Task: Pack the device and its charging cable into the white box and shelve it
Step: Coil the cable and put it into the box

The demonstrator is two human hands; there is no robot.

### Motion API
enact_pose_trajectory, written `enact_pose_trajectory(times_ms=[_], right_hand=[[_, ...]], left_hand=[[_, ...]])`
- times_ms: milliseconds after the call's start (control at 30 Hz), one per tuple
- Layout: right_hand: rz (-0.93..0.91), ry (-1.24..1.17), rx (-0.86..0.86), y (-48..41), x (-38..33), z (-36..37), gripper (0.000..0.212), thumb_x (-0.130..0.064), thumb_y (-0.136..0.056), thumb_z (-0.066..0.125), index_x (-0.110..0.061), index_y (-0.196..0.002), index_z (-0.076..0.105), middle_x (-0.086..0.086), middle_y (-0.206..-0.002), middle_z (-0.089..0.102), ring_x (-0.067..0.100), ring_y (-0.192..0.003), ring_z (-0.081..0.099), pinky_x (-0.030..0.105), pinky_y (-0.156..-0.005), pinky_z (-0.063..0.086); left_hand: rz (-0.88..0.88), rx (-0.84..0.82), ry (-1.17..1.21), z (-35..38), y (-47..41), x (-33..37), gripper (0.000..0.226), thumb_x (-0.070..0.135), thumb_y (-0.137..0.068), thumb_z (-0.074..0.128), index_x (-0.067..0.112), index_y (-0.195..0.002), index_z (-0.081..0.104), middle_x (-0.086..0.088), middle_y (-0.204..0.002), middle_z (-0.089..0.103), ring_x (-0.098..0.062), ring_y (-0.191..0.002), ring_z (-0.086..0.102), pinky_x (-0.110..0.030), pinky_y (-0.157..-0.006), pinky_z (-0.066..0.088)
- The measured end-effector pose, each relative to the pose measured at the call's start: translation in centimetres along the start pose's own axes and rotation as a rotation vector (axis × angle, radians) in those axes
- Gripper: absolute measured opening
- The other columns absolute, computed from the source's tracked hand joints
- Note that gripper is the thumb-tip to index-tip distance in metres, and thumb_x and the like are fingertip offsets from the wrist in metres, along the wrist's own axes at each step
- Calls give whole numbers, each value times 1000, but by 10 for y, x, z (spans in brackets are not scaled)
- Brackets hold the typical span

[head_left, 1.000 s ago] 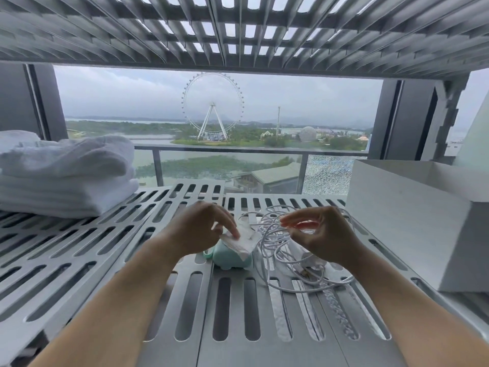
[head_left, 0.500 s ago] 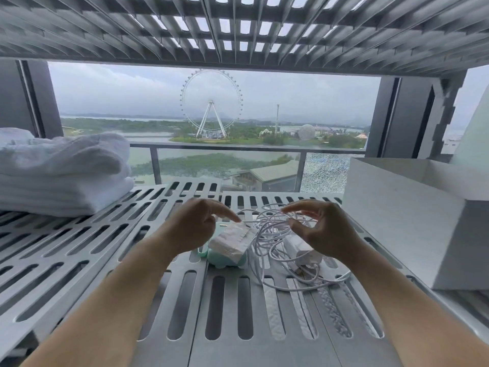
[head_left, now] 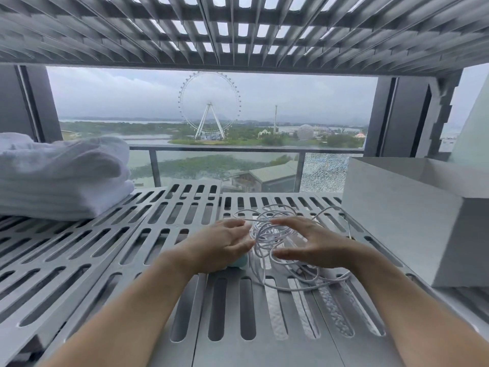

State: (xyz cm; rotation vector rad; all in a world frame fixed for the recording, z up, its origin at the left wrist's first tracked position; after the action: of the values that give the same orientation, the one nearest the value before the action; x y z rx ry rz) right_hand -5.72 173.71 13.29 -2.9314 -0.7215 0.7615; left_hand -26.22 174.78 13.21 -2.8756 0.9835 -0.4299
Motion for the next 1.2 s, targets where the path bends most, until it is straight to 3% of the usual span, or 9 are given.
enact_pose_trajectory(times_ms=[167,267,333,433,533,633,800,1033,1200], right_hand=[[53,106,-82,4,5,1,102,-78,-47,67,-65,-131,11,-22,-153,-3,9,-140,-4,46,-112,7],[74,186,-17,2,4,4,109,-84,-39,64,-66,-130,7,-22,-152,-16,11,-136,-28,60,-111,-5],[90,195,4,0,3,7,109,-86,-37,62,-66,-130,7,-21,-151,-20,13,-133,-35,63,-109,-9],[133,154,-15,-1,3,10,107,-84,-38,64,-70,-126,5,-19,-153,-16,19,-139,-22,62,-111,2],[144,149,-29,-2,5,11,106,-82,-42,66,-63,-131,12,-11,-155,11,20,-141,10,50,-113,18],[166,128,-37,-3,8,10,105,-80,-44,67,-56,-134,19,-9,-151,27,17,-136,26,42,-111,25],[110,102,-11,-2,5,4,94,-67,-55,73,-45,-136,31,-11,-146,37,9,-128,36,25,-99,25],[158,164,42,1,6,-2,74,-44,-70,74,-40,-134,39,-5,-143,43,14,-126,42,32,-105,34],[180,202,41,2,3,-2,71,-39,-72,72,-37,-135,39,0,-142,43,17,-126,42,31,-103,35]], left_hand=[[7,-20,23,-5,6,0,79,41,-75,49,30,-146,18,10,-154,18,-1,-137,13,-15,-106,7],[16,-10,-55,-4,7,0,82,39,-76,58,27,-146,18,9,-154,19,-4,-140,9,-20,-112,5],[6,5,-99,-3,7,1,84,46,-76,60,25,-146,19,9,-154,20,-7,-141,9,-23,-113,6],[-7,22,-159,0,6,4,84,55,-76,57,25,-146,20,10,-154,21,-8,-141,11,-33,-116,16],[-20,38,-173,1,5,5,82,54,-77,56,28,-146,19,12,-154,20,-10,-141,11,-37,-115,21],[-34,59,-173,2,5,5,84,53,-76,57,31,-146,16,11,-154,17,-9,-141,11,-35,-115,20],[-43,79,-179,1,7,7,81,51,-77,57,31,-145,17,11,-154,18,-8,-140,14,-41,-113,24],[-47,115,-143,0,7,5,75,51,-78,59,31,-143,26,10,-150,27,-12,-136,25,-37,-111,30],[-42,129,-164,1,6,7,70,51,-78,61,33,-140,33,8,-149,30,-13,-135,29,-38,-109,33]])
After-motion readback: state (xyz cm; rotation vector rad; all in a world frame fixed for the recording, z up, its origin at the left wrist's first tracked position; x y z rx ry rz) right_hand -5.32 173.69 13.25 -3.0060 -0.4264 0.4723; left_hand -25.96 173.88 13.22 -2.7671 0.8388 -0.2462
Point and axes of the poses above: each hand's wrist, its own y-axis away from the middle knuckle, its own z-axis out of the palm, x = y × z, the point moved 3 cm from there along -y, towards the middle knuckle
